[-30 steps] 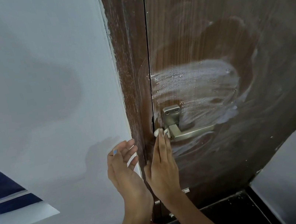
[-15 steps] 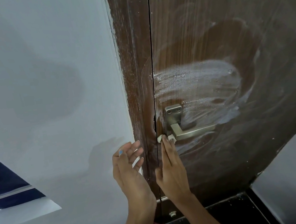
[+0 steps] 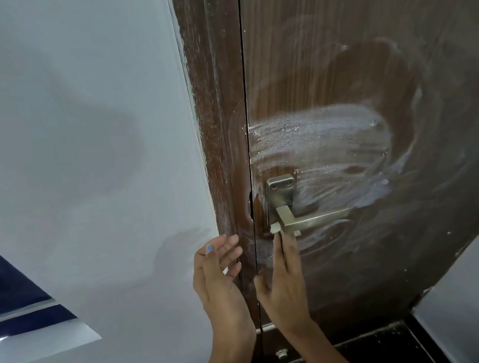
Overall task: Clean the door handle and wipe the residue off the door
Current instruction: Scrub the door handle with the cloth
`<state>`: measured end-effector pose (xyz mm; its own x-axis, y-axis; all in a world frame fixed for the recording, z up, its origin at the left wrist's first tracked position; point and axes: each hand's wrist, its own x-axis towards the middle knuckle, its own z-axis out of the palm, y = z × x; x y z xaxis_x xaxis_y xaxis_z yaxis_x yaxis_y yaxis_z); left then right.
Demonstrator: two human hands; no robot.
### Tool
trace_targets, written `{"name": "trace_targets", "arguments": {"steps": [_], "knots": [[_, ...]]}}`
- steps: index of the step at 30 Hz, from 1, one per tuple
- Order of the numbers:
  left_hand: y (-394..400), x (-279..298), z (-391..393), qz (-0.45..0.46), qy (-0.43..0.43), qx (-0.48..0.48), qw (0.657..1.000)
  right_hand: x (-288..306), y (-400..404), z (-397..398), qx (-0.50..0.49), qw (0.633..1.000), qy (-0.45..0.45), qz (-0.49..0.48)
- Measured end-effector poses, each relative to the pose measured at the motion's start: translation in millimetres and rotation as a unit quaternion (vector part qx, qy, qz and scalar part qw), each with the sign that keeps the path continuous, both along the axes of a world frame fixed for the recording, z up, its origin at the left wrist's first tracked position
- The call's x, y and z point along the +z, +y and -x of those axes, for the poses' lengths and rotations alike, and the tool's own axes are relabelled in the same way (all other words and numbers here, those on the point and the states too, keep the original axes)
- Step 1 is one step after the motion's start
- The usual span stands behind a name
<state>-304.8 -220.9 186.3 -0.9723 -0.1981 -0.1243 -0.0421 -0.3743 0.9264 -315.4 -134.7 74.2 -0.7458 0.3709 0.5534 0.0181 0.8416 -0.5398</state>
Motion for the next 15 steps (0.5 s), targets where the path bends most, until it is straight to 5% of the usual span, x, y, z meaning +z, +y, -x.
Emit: {"name": "trace_targets", "arguments": {"steps": [9,12,15], "knots": [[3.2,0.5,0.6,-0.004,0.022,0.012,1.000,16.2,-6.6,-7.1,0.078,0.992,0.089,-0.032],[3.8,3.0,2.6,-0.013,0.035,0.025,0.999,47.9,3.1,-7.6,0.047,0.980,0.191,-0.023],[5.6,3.2,0.9,-0.014,0.041,0.028,0.999,86.1,21.8,-3.5,-0.033,0.987,0.146,-0.060]]}}
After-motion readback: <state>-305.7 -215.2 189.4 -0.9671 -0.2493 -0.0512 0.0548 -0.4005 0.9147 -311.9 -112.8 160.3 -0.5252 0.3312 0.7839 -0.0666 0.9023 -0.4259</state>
